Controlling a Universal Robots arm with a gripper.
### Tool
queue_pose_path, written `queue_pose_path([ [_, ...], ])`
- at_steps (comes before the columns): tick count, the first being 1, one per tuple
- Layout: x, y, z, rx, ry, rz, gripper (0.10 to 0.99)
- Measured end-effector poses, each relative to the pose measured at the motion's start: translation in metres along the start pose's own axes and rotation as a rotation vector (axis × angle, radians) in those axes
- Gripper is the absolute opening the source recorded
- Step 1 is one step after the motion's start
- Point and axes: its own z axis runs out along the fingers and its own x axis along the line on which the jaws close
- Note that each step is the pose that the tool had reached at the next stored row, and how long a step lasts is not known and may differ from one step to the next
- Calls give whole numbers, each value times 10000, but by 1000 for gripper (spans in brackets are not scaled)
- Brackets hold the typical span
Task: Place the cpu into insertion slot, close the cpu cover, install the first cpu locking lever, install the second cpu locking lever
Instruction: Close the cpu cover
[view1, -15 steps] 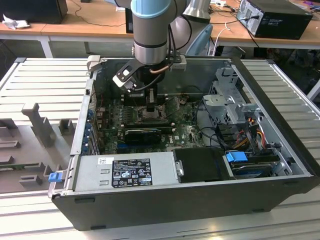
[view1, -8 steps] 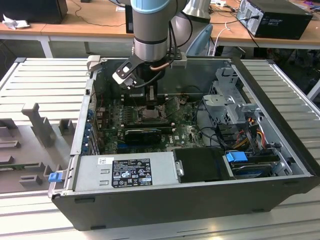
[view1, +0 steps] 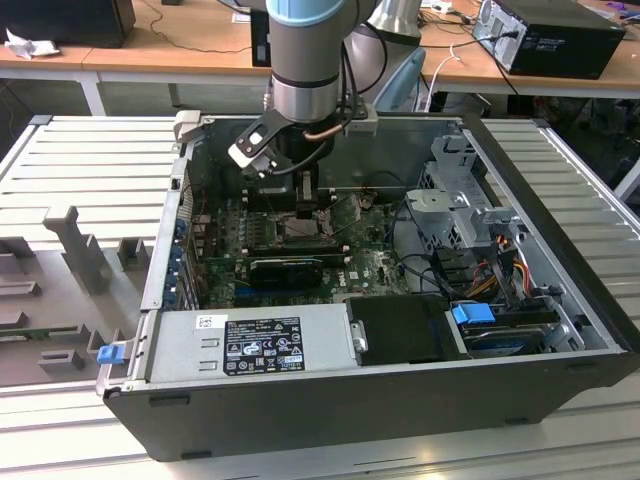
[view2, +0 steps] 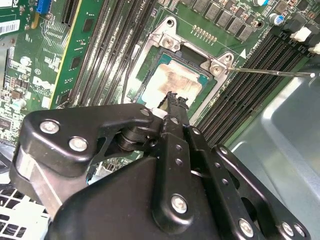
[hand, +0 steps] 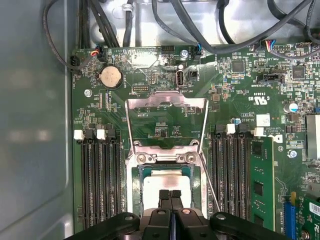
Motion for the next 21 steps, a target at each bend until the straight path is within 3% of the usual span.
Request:
queue_pose_path([
  [11,0,1,-35,2,-3,0,106],
  [14,3,11,-106,0,0,-1,106],
  [19,9,143,-165,8,0,-1,106],
  [21,12,191,-223,7,0,1,106],
])
